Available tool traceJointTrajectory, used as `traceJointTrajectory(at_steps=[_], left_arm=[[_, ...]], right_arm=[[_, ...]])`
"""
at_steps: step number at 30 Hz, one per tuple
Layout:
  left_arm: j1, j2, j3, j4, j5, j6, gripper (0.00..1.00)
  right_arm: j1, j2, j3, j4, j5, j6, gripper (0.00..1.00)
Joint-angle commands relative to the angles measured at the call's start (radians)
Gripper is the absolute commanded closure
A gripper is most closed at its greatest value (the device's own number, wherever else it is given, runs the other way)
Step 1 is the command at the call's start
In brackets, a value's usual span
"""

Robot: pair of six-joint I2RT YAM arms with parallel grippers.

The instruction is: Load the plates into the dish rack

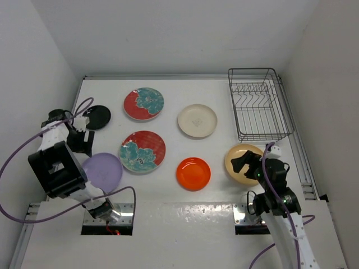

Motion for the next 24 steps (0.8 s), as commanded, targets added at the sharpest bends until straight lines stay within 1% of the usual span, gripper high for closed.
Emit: traceJointTrajectory(at_steps=[1,4,6,8,10,11,12,13,14,15,17,20,23,24], left_arm=[[0.074,0.098,-0.006,-0.016,0.025,0.035,0.10],[0.143,0.171,-0.027,0.011,0.049,0.058,0.11],[0.175,0.207,-0.052,0.011,0.063,0.081,0.17],[0.193,0.255,-0.079,0.034,0.063,0.096,0.19],[0.223,0.289,-0.100,0.057,0.054,0.121,0.27],[0.233,0.306,-0.100,0.057,0.054,0.121,0.33],[0.246,0.334,-0.100,0.057,0.064,0.134,0.41],[0.268,0.334,-0.100,0.057,0.090,0.151,0.58],[0.278,0.334,-0.100,0.045,0.101,0.164,0.66],[0.292,0.322,-0.100,0.045,0.110,0.173,0.85],[0.301,0.300,-0.100,0.033,0.121,0.187,1.00],[0.312,0.257,-0.063,-0.021,0.134,0.233,1.00],[0.324,0.210,0.015,-0.121,0.192,0.288,1.00],[0.324,0.192,0.064,-0.185,0.209,0.308,1.00]], right_arm=[[-0.006,0.011,0.032,0.043,0.007,-0.021,0.00],[-0.003,0.029,0.034,0.061,0.007,-0.027,0.00],[-0.003,0.040,0.035,0.087,0.007,-0.035,0.00],[-0.003,0.071,0.043,0.102,0.008,-0.040,0.00],[-0.001,0.106,0.055,0.122,0.007,-0.041,0.00],[-0.003,0.123,0.060,0.127,0.007,-0.041,0.00],[-0.001,0.126,0.065,0.130,0.002,-0.044,0.00],[-0.004,0.138,0.069,0.141,-0.004,-0.044,0.00],[-0.001,0.151,0.074,0.144,-0.004,-0.041,0.00],[-0.003,0.154,0.077,0.152,-0.007,-0.041,0.00],[-0.003,0.163,0.078,0.156,-0.006,-0.041,0.00],[-0.003,0.174,0.077,0.176,-0.006,-0.040,0.00],[-0.004,0.189,0.086,0.214,-0.019,-0.037,0.00],[-0.001,0.200,0.092,0.219,-0.027,-0.038,0.00]])
